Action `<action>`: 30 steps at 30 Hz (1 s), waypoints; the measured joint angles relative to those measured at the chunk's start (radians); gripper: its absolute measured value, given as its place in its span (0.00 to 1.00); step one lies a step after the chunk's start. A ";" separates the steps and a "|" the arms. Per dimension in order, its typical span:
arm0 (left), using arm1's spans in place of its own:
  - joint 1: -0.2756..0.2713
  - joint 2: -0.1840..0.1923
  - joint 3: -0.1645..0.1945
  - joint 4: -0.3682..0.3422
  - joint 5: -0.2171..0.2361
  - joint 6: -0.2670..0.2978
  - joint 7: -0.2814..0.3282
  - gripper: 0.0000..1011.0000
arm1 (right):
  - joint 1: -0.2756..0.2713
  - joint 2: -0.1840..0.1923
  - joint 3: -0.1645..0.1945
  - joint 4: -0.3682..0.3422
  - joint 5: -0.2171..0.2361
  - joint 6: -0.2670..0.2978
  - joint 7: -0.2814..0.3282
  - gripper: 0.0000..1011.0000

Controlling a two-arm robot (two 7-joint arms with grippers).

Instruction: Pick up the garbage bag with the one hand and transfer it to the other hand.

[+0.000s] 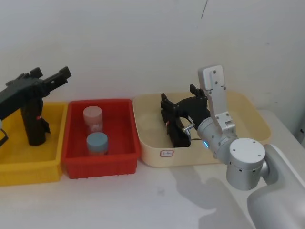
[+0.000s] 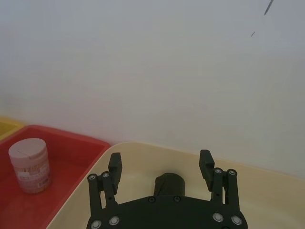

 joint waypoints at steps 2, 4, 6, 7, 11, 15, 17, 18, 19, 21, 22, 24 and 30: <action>0.001 0.001 0.000 0.000 0.000 0.000 0.000 0.99 | 0.000 0.000 0.000 0.000 0.000 0.001 0.000 0.99; 0.001 0.001 -0.001 -0.001 0.000 -0.001 0.001 0.99 | -0.002 0.000 -0.001 -0.003 0.000 0.007 0.004 0.99; 0.002 0.002 -0.002 -0.001 -0.001 -0.001 0.001 0.99 | -0.004 0.000 -0.002 -0.008 0.000 0.015 0.010 0.99; 0.002 0.002 -0.002 -0.001 -0.001 -0.001 0.002 0.99 | -0.007 -0.001 -0.005 -0.014 0.002 0.028 0.018 0.99; 0.003 0.002 -0.003 -0.001 -0.001 -0.001 0.002 0.99 | -0.015 -0.001 -0.015 -0.033 0.009 0.060 0.041 0.99; 0.003 0.003 -0.003 -0.002 -0.001 -0.001 0.003 0.99 | -0.022 0.000 -0.027 -0.052 0.015 0.095 0.063 0.99; 0.003 0.003 -0.003 -0.002 -0.001 -0.001 0.003 0.99 | -0.025 0.001 -0.037 -0.066 0.020 0.123 0.081 0.99; 0.003 0.003 -0.003 -0.002 -0.001 -0.001 0.003 0.99 | -0.027 0.001 -0.046 -0.078 0.023 0.140 0.091 0.99; 0.004 0.003 -0.003 -0.002 -0.001 -0.001 0.003 0.99 | -0.028 0.002 -0.051 -0.084 0.025 0.154 0.099 0.99; 0.004 0.004 -0.003 -0.002 -0.001 -0.001 0.003 0.99 | -0.030 0.002 -0.067 -0.101 0.028 0.183 0.114 0.99; 0.004 0.004 -0.003 -0.002 -0.002 -0.001 0.003 0.99 | -0.030 0.002 -0.072 -0.106 0.029 0.194 0.120 0.99; 0.005 0.006 -0.003 -0.002 -0.001 -0.003 0.005 0.99 | -0.030 -0.001 -0.088 -0.121 0.032 0.229 0.134 0.99; 0.009 0.012 -0.003 0.003 0.002 -0.007 0.013 0.99 | -0.026 -0.013 -0.125 -0.156 0.033 0.298 0.151 0.99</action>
